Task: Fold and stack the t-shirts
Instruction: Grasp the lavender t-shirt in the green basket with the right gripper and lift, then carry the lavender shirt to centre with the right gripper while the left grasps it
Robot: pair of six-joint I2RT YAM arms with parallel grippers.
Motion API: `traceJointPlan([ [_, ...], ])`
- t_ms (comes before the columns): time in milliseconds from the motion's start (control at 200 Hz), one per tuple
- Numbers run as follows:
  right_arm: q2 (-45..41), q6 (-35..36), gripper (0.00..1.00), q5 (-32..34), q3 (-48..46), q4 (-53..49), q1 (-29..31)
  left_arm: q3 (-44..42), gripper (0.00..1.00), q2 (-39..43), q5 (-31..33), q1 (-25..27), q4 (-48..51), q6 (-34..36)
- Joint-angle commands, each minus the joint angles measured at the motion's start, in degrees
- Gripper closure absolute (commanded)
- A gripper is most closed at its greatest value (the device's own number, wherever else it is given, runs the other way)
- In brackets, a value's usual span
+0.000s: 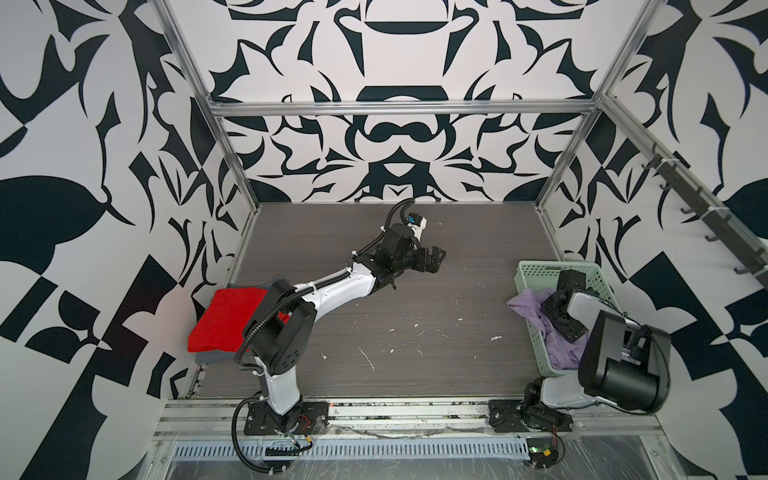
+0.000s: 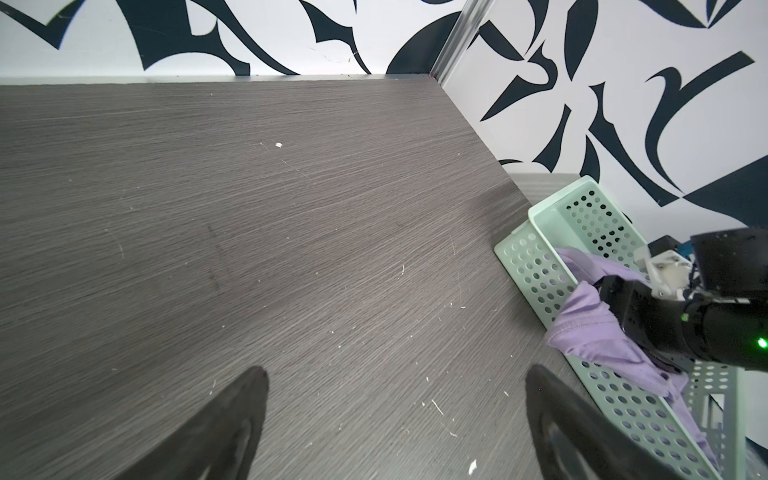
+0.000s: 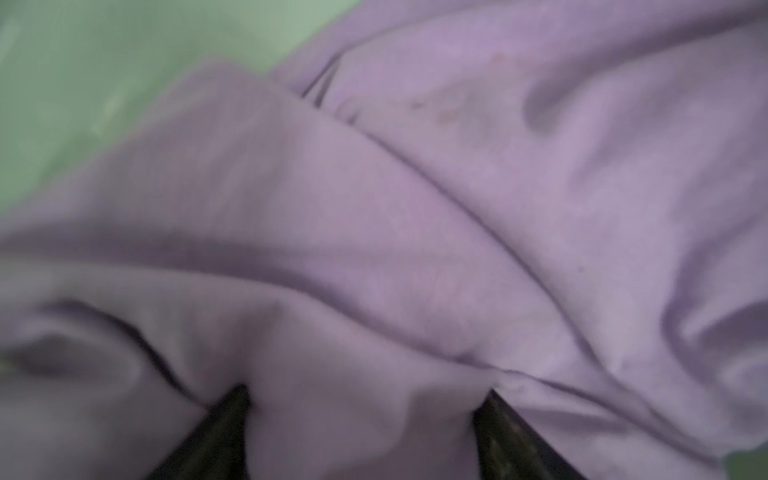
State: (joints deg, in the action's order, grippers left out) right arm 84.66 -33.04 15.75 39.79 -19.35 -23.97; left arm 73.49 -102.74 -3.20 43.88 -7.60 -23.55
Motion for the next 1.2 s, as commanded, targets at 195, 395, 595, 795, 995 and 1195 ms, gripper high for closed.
traceJointPlan([
  [195,0.1,0.3,0.87,-4.1,1.7,0.4,-0.5,1.0,0.01,0.3,2.7,-0.1,1.0,0.0],
  [395,-13.7,7.1,0.95,-11.4,7.0,-2.3,-0.5,-0.1,0.01,1.2,3.4,-0.1,-0.2,0.0],
  [595,-25.7,10.0,1.0,-20.8,21.6,-5.6,-0.5,-0.2,0.01,1.4,3.9,-0.1,-3.9,-0.4],
  [795,-25.7,7.6,1.0,-48.4,35.4,3.0,2.0,-2.7,0.01,4.8,4.6,-1.5,-9.8,-0.6],
  [995,-21.5,9.8,1.0,-47.6,45.5,7.0,20.1,-12.7,0.01,15.5,6.0,-8.9,-16.6,-6.8],
  [1195,-12.0,7.3,1.0,-45.3,48.3,8.5,32.8,-22.1,0.01,29.2,12.4,-14.6,-12.7,-6.4],
])
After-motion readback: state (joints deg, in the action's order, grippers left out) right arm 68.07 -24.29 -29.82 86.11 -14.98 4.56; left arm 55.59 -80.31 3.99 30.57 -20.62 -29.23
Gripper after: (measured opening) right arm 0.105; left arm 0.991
